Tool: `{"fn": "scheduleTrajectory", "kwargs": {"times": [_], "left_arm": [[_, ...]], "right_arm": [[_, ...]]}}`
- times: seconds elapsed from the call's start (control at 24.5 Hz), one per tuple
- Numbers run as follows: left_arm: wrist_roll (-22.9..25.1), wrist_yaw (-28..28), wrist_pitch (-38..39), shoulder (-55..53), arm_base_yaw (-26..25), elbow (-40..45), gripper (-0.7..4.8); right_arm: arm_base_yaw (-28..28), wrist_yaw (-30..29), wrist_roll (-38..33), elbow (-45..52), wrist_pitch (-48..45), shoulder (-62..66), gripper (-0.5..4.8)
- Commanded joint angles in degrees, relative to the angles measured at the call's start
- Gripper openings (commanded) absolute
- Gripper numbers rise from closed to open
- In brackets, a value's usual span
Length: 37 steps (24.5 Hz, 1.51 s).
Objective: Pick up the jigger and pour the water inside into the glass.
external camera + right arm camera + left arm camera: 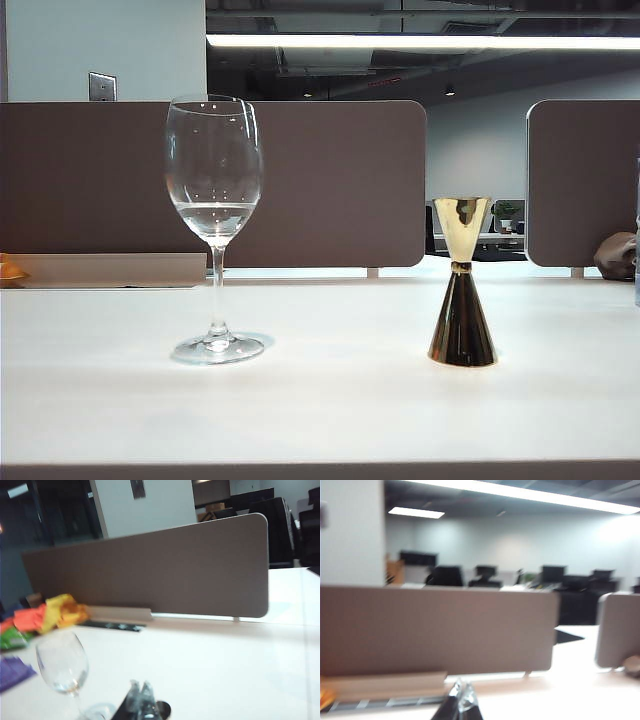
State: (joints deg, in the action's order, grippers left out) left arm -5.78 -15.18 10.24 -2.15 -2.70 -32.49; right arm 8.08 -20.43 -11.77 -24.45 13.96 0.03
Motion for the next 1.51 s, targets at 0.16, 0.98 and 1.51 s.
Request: {"fn": "scheduleTrajectory", "kwargs": {"times": [0.16,0.98,1.51], "left_arm": [[0.8,-4.6,11.9,-10.1,-0.1,-3.3,-0.04],[3.7,-11.2,27.3,-20.9,0.0,-0.9,-0.06],[4.1,-13.1,28.2,-20.9,0.0,-0.9,-0.06]], "right_arm": [[0.0,-0.6,3.5,-3.1,14.3,3.4,-0.09],[7.4,3.5,9.7,1.0,-0.3,36.1,-0.09],[18.9,11.8,10.4,1.0,-21.3,59.0,1.01]]}}
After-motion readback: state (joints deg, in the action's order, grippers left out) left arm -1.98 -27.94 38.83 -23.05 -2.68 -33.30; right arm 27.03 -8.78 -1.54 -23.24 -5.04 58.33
